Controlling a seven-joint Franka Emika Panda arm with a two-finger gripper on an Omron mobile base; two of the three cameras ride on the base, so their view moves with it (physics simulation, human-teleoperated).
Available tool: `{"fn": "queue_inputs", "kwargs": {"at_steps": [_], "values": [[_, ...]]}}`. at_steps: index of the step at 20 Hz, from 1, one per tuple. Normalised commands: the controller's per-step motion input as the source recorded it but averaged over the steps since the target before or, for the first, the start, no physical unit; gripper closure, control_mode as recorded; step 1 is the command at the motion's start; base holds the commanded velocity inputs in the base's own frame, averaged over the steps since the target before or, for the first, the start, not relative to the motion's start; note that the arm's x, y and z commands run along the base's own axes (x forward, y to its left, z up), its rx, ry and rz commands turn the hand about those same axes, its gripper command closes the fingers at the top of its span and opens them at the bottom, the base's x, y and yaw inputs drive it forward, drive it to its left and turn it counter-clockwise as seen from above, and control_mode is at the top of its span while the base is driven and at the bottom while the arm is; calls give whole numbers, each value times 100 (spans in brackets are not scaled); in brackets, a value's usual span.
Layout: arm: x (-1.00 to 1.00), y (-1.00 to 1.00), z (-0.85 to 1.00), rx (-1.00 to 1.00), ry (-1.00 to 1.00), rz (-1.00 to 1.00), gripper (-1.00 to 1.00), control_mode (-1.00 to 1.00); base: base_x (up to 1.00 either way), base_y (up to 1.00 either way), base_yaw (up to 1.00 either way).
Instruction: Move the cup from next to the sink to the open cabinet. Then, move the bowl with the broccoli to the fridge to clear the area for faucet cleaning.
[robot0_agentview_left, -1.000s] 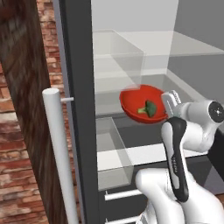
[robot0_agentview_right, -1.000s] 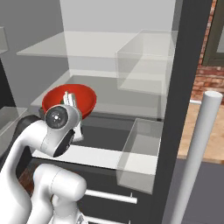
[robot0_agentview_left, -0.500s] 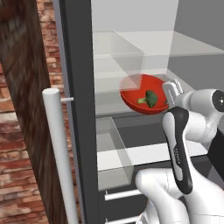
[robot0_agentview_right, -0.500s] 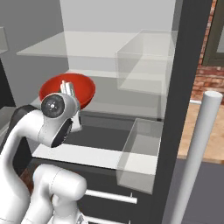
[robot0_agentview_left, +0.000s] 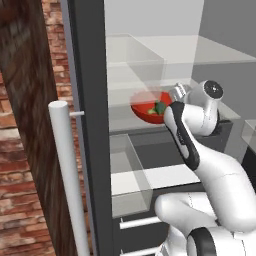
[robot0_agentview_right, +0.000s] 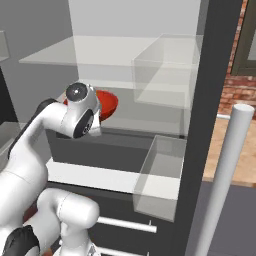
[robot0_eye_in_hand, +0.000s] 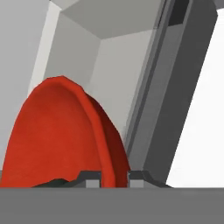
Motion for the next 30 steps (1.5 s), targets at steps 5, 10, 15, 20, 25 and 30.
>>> {"fn": "queue_inputs", "kwargs": {"at_steps": [5, 10, 15, 20, 25, 30], "values": [[58, 0, -64, -2, 9, -4, 100, -100, 0, 0, 0], [67, 0, -65, -3, 1, -3, 100, -100, 0, 0, 0], [87, 0, -17, 0, 6, -5, 100, -100, 0, 0, 0], [17, 0, -2, 0, 6, -1, -100, -100, 0, 0, 0], [-95, -1, -23, 0, 0, -1, -100, -100, 0, 0, 0], [-100, 0, -13, 5, -2, 0, -100, -100, 0, 0, 0]]}}
